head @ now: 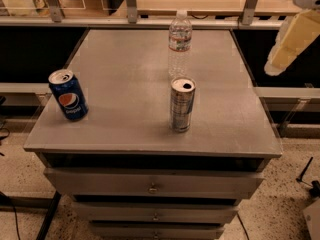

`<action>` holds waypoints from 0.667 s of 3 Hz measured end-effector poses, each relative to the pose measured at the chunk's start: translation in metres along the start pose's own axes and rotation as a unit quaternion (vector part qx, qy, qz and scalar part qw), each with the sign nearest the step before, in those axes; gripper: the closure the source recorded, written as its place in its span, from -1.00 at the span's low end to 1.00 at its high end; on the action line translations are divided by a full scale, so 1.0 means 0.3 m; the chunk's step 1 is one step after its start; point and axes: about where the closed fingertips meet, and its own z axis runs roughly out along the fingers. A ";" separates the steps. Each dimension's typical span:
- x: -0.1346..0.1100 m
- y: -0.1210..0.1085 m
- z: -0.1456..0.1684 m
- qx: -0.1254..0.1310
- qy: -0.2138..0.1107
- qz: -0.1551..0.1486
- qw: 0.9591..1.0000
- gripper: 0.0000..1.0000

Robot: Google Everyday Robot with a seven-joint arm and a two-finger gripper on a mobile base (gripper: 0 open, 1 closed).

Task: Move water bottle near redbull can

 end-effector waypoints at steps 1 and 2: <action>-0.052 -0.169 0.065 0.007 -0.044 0.030 0.999 -1.00; -0.150 -0.269 0.157 0.002 -0.120 0.045 0.992 -1.00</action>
Offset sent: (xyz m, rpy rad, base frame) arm 0.1570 0.0590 0.0100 0.4770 -0.1166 0.0572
